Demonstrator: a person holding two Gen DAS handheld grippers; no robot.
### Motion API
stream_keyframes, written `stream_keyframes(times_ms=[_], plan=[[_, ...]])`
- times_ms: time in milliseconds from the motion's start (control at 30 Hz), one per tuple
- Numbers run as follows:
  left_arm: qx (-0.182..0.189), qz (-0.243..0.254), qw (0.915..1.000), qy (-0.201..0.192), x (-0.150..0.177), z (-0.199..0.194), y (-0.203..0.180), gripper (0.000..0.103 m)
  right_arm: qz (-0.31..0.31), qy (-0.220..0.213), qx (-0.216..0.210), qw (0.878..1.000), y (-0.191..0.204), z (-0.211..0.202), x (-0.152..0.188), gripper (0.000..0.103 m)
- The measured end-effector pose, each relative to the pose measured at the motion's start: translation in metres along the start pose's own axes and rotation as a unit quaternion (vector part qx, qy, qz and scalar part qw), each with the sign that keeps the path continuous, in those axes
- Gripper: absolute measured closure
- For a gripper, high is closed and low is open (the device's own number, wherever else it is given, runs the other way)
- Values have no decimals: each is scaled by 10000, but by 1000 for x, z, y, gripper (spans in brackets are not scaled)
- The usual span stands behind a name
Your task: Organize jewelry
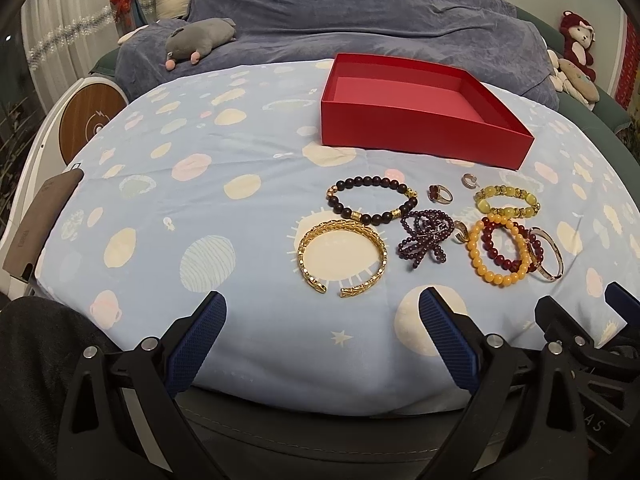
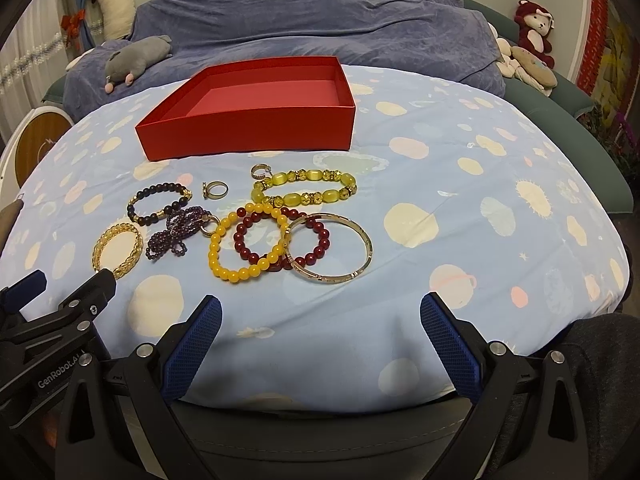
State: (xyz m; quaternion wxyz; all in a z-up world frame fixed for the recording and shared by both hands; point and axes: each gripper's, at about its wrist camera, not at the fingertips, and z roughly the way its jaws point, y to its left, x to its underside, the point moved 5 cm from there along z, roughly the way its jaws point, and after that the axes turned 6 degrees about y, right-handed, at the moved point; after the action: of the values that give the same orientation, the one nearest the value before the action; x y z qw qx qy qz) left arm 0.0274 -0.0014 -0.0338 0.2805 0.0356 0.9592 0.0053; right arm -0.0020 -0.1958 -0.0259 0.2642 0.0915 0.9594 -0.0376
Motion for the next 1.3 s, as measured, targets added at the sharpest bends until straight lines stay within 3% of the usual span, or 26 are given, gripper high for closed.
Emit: stream_keyframes(times_ms=[1300], plan=[[-52, 68, 9999, -143, -2, -7, -1, 10, 60, -26, 51, 10000, -6, -3, -4, 7]])
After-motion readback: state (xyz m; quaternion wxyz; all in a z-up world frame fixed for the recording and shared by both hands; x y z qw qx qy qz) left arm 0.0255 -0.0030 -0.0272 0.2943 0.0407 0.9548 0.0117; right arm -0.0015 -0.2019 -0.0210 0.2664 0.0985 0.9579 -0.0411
